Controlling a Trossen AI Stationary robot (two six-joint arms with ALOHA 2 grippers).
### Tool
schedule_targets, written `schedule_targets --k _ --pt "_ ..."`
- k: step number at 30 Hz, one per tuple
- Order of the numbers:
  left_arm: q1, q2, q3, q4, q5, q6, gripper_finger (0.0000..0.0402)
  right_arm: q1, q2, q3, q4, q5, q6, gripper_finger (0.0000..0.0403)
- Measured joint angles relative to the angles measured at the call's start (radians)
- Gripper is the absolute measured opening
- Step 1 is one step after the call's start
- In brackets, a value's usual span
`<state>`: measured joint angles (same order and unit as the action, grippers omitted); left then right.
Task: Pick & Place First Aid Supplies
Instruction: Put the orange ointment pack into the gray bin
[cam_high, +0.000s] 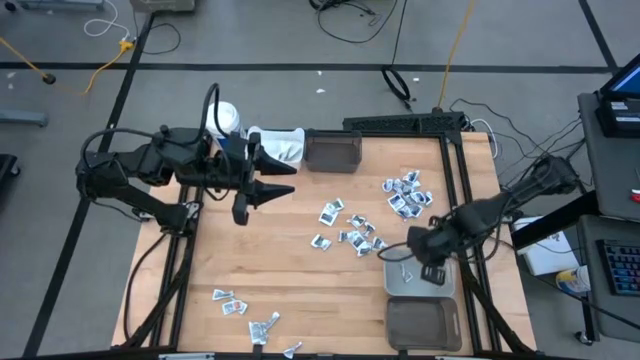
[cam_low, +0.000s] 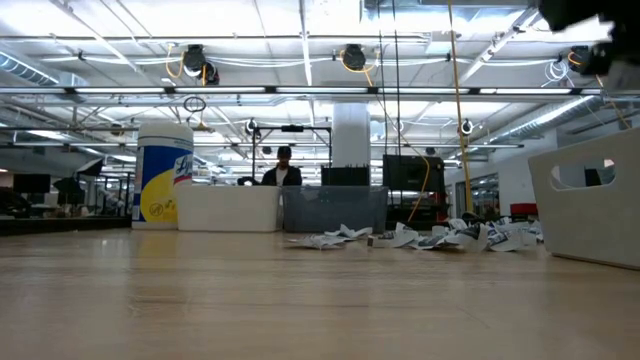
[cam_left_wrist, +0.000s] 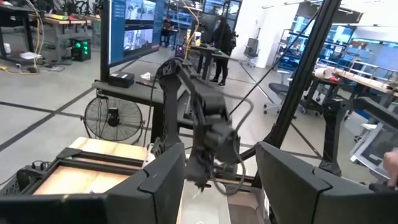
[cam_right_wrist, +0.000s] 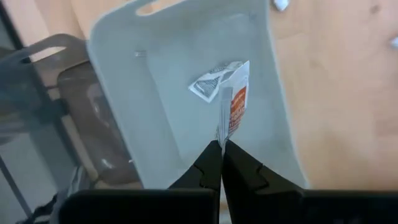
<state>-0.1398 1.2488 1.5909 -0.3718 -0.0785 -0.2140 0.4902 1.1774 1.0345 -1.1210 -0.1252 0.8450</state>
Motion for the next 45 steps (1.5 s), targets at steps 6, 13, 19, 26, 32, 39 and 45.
schedule_targets --k 6,13,19,26,32,39,45 --pt "0.0 0.0 0.0 -0.013 0.03 0.0 0.0205 0.044 0.02 -0.173 0.218 -0.005 0.055 0.0" --pt "0.0 0.0 0.0 -0.04 0.033 -0.003 0.0205 0.051 0.084 -0.287 0.355 -0.003 0.028 0.0" --pt "0.0 0.0 0.0 -0.053 0.033 -0.004 0.0205 0.051 0.106 -0.302 0.369 -0.006 -0.01 0.0001" --pt "0.0 0.0 0.0 -0.053 0.033 -0.004 0.0205 0.051 0.066 -0.302 0.391 -0.008 -0.049 0.0056" --pt "0.0 0.0 0.0 -0.054 0.033 -0.004 0.0205 0.05 0.012 -0.302 0.392 -0.006 -0.046 0.0155" --pt "0.0 0.0 0.0 -0.06 0.03 0.0 0.0205 0.018 -0.136 -0.285 0.403 0.007 -0.023 0.0218" --pt "0.0 0.0 0.0 -0.06 0.027 -0.002 0.0205 -0.032 -0.301 -0.258 0.588 0.217 -0.086 0.0224"
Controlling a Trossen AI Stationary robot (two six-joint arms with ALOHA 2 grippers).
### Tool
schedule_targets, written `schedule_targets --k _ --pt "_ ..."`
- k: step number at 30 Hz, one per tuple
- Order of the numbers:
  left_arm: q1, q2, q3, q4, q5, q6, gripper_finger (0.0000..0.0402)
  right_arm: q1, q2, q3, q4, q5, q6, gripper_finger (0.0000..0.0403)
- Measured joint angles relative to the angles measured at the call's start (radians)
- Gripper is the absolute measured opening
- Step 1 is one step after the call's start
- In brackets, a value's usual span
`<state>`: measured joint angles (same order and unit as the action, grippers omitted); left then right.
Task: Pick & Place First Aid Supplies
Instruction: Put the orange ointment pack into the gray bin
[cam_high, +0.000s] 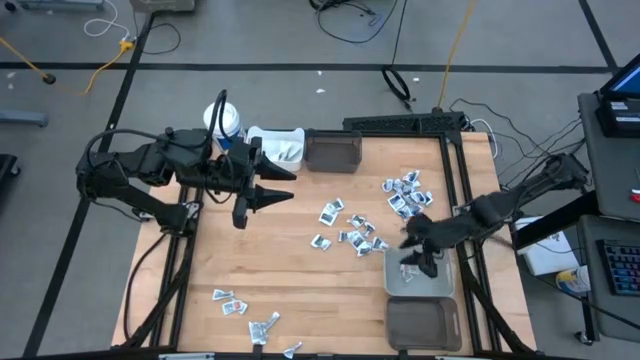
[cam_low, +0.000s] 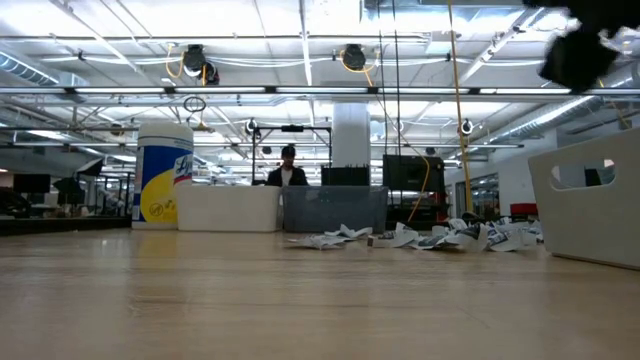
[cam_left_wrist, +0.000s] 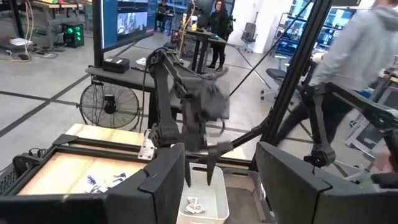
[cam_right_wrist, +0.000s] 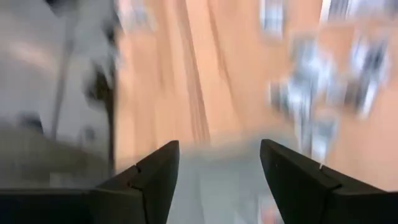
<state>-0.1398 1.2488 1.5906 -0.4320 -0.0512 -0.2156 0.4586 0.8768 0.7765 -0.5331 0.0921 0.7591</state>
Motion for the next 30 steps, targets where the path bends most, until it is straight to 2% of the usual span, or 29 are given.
schedule_targets --k 3,6,11,13,17,23,30 --pt "0.0 0.0 0.0 0.0 -0.001 0.0 0.0205 -0.024 -0.048 0.0 0.131 0.129 -0.081 0.0224" --pt "0.0 0.0 0.0 -0.001 -0.002 0.0 0.0205 -0.062 -0.058 0.0 0.285 0.211 -0.182 0.0224" --pt "0.0 0.0 0.0 -0.004 -0.002 -0.001 0.0205 -0.161 -0.019 0.0 0.622 0.219 -0.29 0.0224" --pt "0.0 0.0 0.0 -0.004 -0.002 -0.002 0.0205 -0.195 0.005 0.014 0.701 0.199 -0.308 0.0224" --pt "0.0 0.0 0.0 -0.005 -0.003 -0.015 0.0205 -0.256 0.077 0.12 0.695 0.137 -0.339 0.0224" --pt "0.0 0.0 0.0 -0.005 -0.003 -0.022 0.0205 -0.331 0.222 0.354 0.586 0.032 -0.423 0.0224" --pt "0.0 0.0 0.0 -0.017 -0.002 -0.028 0.0205 -0.369 0.338 0.544 0.535 -0.067 -0.474 0.0224"
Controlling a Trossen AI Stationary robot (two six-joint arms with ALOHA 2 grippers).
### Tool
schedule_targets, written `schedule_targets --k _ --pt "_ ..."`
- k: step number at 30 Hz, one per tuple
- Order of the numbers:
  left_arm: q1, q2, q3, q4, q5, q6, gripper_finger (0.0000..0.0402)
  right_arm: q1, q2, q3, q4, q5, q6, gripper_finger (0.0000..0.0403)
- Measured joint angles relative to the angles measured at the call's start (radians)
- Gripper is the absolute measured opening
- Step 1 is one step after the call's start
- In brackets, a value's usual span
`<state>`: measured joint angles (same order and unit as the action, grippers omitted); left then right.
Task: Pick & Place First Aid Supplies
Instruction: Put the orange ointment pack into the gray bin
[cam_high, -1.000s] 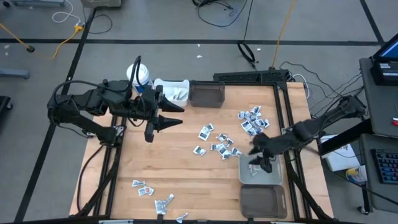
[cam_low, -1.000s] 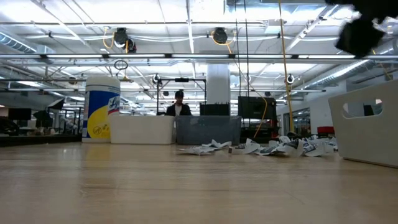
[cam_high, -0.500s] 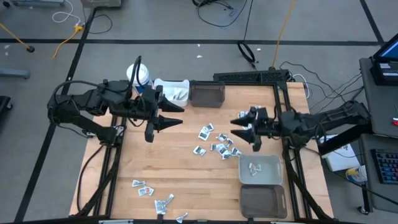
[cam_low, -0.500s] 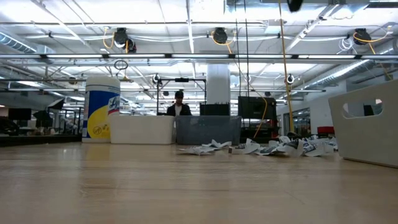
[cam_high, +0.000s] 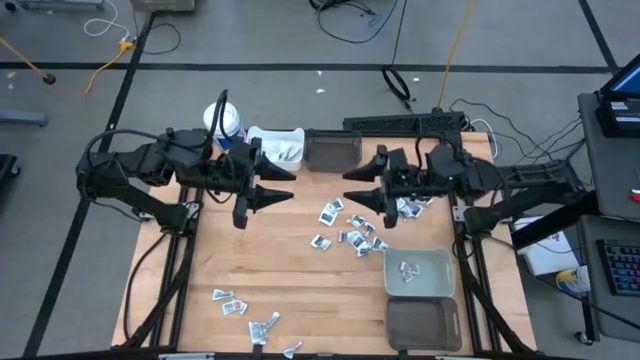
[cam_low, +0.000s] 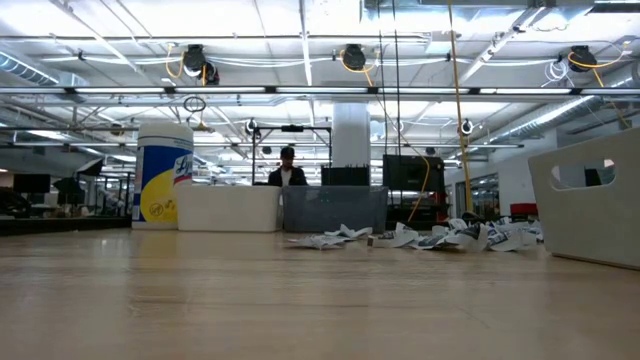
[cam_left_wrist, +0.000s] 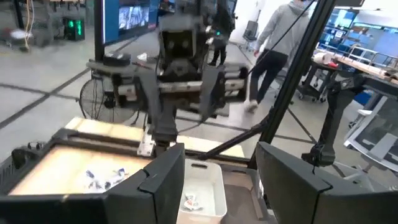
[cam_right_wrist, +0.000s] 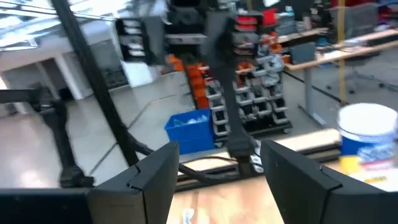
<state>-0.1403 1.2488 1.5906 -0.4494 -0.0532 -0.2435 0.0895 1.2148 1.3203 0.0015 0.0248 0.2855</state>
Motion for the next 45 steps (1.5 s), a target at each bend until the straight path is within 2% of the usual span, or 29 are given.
schedule_targets --k 8,11,16,23,30,33,37,45 --pt "-0.065 0.0 0.0 -0.294 0.092 -0.242 0.0205 -0.002 0.017 0.014 -0.06 -0.004 -0.011 0.0224" --pt "-0.104 0.003 0.0 -0.401 0.102 -0.284 0.0205 -0.002 0.016 0.014 -0.059 -0.004 -0.013 0.0224" --pt "-0.158 0.005 0.065 -0.7 0.137 -0.324 0.0204 -0.005 0.017 0.014 -0.059 -0.004 -0.017 0.0224" --pt "-0.264 0.068 0.174 -1.122 0.171 -0.37 0.0204 -0.005 0.017 0.014 -0.059 -0.003 -0.011 0.0224" --pt "-0.379 0.098 0.159 -1.123 0.184 -0.464 0.0204 -0.003 0.017 0.014 -0.059 -0.004 -0.006 0.0224" --pt "-0.43 0.112 0.123 -1.12 0.172 -0.571 0.0204 -0.003 0.015 0.014 -0.058 -0.005 -0.002 0.0224" --pt "-0.482 0.134 0.049 -1.123 0.177 -0.659 0.0204 -0.003 0.007 0.015 -0.055 -0.055 -0.009 0.0224" --pt "-0.577 0.184 -0.175 -1.038 0.159 -0.656 0.0205 -0.002 0.008 0.015 -0.058 -0.134 -0.018 0.0224"
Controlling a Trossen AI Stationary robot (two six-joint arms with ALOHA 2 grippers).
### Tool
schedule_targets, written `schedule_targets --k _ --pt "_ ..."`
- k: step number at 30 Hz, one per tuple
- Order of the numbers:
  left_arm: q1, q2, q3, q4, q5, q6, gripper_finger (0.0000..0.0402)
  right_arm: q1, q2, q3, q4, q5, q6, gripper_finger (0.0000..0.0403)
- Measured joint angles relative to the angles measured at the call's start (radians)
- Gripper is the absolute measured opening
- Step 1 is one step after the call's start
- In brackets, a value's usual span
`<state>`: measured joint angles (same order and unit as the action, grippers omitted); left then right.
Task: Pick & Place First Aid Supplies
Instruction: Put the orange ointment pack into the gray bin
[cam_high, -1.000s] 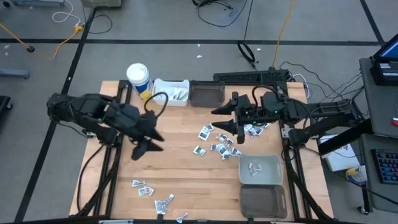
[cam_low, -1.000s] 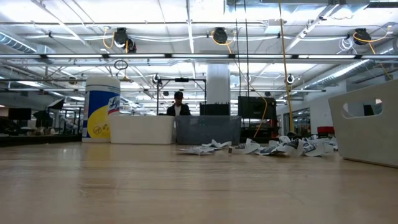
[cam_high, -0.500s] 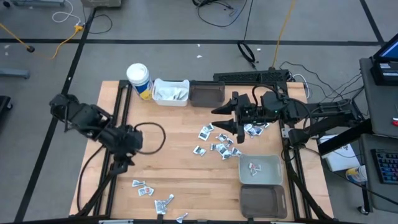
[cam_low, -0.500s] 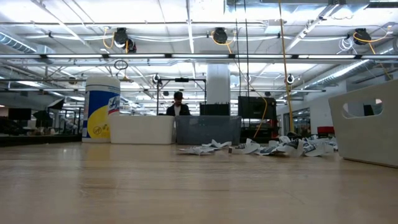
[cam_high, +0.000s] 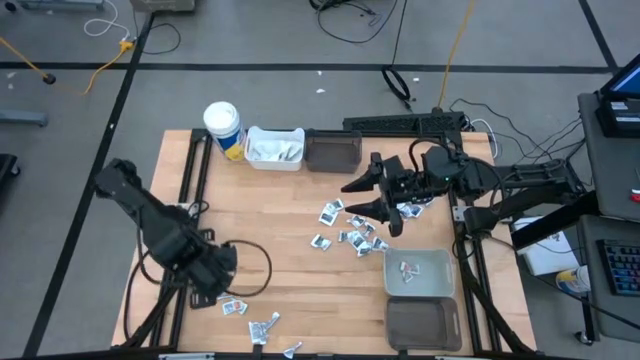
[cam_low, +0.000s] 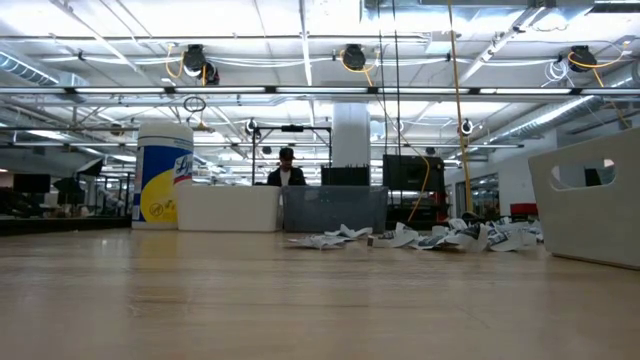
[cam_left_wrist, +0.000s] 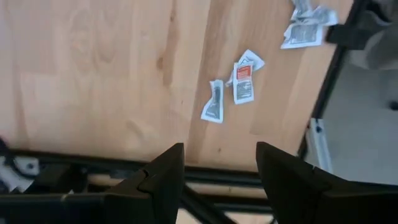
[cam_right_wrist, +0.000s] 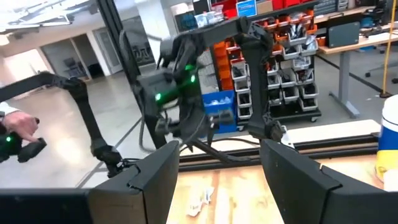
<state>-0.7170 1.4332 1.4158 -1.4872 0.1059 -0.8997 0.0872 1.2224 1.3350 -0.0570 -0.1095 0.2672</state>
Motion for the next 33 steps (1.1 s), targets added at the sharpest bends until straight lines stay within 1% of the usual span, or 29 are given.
schedule_targets --k 4,7,11,16,19,23,29,33 --pt "-0.037 0.002 -0.13 0.128 0.0 -0.02 0.0205 0.0 -0.003 0.0 -0.002 0.0 -0.024 0.0224" --pt "-0.06 0.002 -0.219 0.185 -0.023 -0.054 0.0205 0.0 -0.009 0.0 0.001 0.0 -0.026 0.0224" --pt "-0.082 0.002 -0.328 0.283 -0.026 -0.072 0.0205 0.0 -0.01 0.0 -0.001 0.0 -0.026 0.0224" --pt "-0.103 0.002 -0.445 0.425 -0.027 -0.094 0.0205 0.0 -0.01 0.0 -0.001 0.001 -0.026 0.0224" --pt "-0.114 0.002 -0.502 0.499 -0.027 -0.133 0.0205 0.0 -0.01 0.0 -0.001 0.002 -0.026 0.0224" --pt "-0.141 0.014 -0.558 0.62 -0.034 -0.175 0.0204 0.0 -0.01 0.0 -0.001 0.005 -0.026 0.0224" --pt "-0.176 0.115 -0.568 0.637 -0.045 -0.21 0.0204 0.0 -0.01 0.0 -0.002 0.007 -0.025 0.0224" --pt "-0.177 0.176 -0.568 0.685 -0.055 -0.202 0.0204 0.0 -0.01 0.0 -0.002 0.007 -0.018 0.0224"
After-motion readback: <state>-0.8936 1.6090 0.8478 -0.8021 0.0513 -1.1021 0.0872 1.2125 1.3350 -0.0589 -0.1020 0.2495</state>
